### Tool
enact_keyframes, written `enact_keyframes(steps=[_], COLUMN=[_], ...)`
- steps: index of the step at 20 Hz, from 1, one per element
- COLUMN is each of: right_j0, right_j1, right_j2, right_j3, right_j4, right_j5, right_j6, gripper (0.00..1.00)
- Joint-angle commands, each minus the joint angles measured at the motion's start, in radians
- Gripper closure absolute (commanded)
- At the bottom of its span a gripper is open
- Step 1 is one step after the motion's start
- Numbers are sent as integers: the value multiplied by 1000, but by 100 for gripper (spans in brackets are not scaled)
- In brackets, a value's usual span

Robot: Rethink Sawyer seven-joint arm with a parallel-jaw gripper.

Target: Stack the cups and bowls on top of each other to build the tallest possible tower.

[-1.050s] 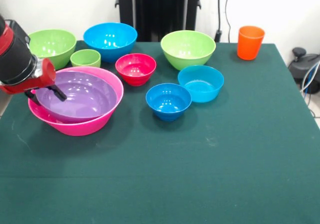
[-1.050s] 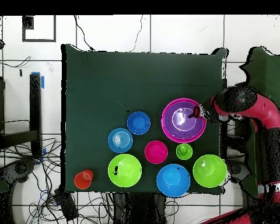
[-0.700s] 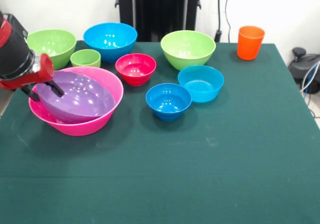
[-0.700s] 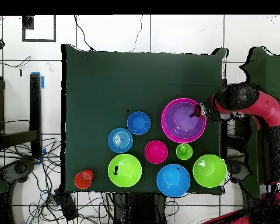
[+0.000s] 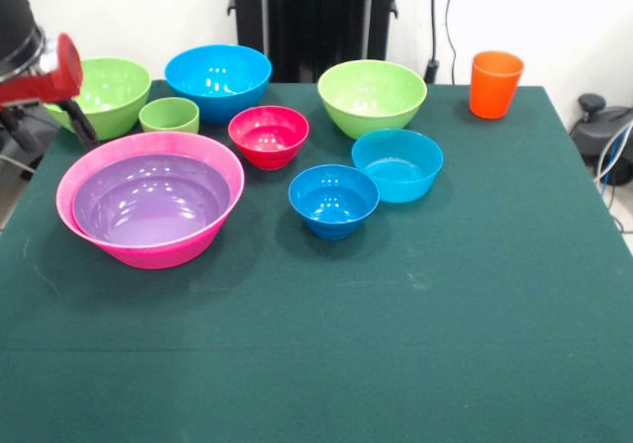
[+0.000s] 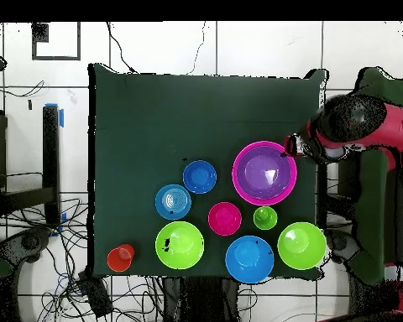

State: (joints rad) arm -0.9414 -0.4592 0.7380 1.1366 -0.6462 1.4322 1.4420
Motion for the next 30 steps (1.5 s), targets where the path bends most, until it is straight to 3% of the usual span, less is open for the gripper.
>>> enact_keyframes(steps=[1, 10, 23, 24, 30], right_j0=[66, 52, 48, 47, 57], right_j1=[-85, -109, -113, -116, -120], right_j2=[-30, -32, -33, -33, -43], right_j3=[40, 144, 288, 298, 324], right_j4=[-66, -26, 17, 20, 7], right_j5=[81, -6, -153, -174, -280], right_j6=[-289, -220, -40, -35, 27], gripper=[0, 0, 0, 100, 100])
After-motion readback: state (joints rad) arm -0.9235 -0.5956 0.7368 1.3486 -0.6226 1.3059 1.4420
